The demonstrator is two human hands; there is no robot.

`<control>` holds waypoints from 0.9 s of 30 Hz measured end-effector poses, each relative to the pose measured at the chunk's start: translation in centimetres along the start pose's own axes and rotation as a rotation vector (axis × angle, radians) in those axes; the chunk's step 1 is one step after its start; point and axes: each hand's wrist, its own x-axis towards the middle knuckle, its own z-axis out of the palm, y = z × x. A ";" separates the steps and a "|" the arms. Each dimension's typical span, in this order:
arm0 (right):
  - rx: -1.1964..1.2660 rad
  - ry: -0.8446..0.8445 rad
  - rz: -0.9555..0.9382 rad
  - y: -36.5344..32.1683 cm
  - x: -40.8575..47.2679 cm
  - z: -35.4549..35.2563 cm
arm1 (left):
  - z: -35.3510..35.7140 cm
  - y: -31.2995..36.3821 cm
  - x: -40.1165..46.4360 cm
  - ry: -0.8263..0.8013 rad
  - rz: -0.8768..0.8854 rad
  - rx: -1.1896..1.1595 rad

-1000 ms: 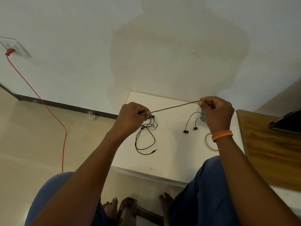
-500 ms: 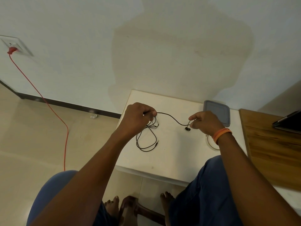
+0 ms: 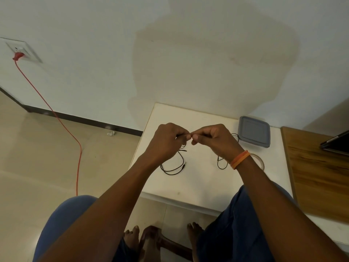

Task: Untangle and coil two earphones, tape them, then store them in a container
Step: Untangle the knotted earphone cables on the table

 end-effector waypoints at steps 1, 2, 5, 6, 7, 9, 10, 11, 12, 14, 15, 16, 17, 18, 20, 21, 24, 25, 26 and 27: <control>-0.049 0.021 -0.005 0.3 0.1 -0.3 | -0.2 -0.1 0.0 -0.005 -0.012 -0.002; -0.103 0.038 -0.007 0.5 0.2 -0.6 | -0.3 -0.1 0.1 -0.009 -0.018 0.001; -0.249 0.105 -0.004 1.3 0.2 -1.6 | -0.6 -0.4 0.2 -0.015 -0.036 0.037; -0.274 0.139 0.006 1.6 0.2 -2.1 | -0.8 -0.6 0.3 -0.010 -0.049 0.038; -0.283 0.174 0.025 1.9 0.2 -2.6 | -1.0 -0.8 0.3 -0.003 -0.063 0.029; -0.301 0.239 0.076 2.7 0.1 -3.8 | -1.5 -1.1 0.3 0.012 -0.077 0.009; -0.314 0.264 0.097 2.9 0.1 -4.2 | -1.7 -1.2 0.4 0.018 -0.075 0.006; -0.322 0.276 0.114 3.1 0.1 -4.5 | -1.8 -1.2 0.3 0.021 -0.071 0.005; -0.329 0.273 0.127 3.3 0.0 -4.6 | -1.9 -1.2 0.3 0.021 -0.070 0.005; -0.339 0.208 0.155 3.3 -0.2 -4.3 | -1.8 -1.2 0.2 0.017 -0.065 0.014; -0.328 0.151 0.175 3.2 -0.2 -4.1 | -1.7 -1.2 0.2 0.016 -0.062 0.013; -0.309 0.093 0.195 3.1 -0.3 -3.9 | -1.7 -1.1 0.2 0.017 -0.058 0.004; -0.281 0.041 0.215 2.9 -0.3 -3.6 | -1.7 -0.9 0.2 0.016 -0.056 -0.009; -0.231 -0.001 0.231 2.6 -0.3 -3.4 | -1.7 -0.8 0.2 0.015 -0.052 -0.018; -0.077 -0.059 0.244 1.7 -0.3 -2.7 | -1.5 -0.3 0.2 0.007 -0.041 -0.022; -0.005 -0.080 0.234 1.1 -0.3 -2.2 | -1.3 -0.2 0.2 0.001 -0.032 -0.015; 0.178 -0.116 0.135 -0.1 -0.1 -0.3 | -0.8 0.2 0.1 -0.021 0.009 0.039; 0.205 -0.108 0.102 -0.3 0.0 0.2 | -0.7 0.1 0.2 -0.024 0.016 0.048; 0.193 -0.086 0.078 -0.4 0.0 0.5 | -0.6 0.1 0.2 -0.023 0.016 0.043; 0.141 -0.060 0.058 -0.3 0.1 0.6 | -0.7 0.1 0.2 -0.020 0.013 0.029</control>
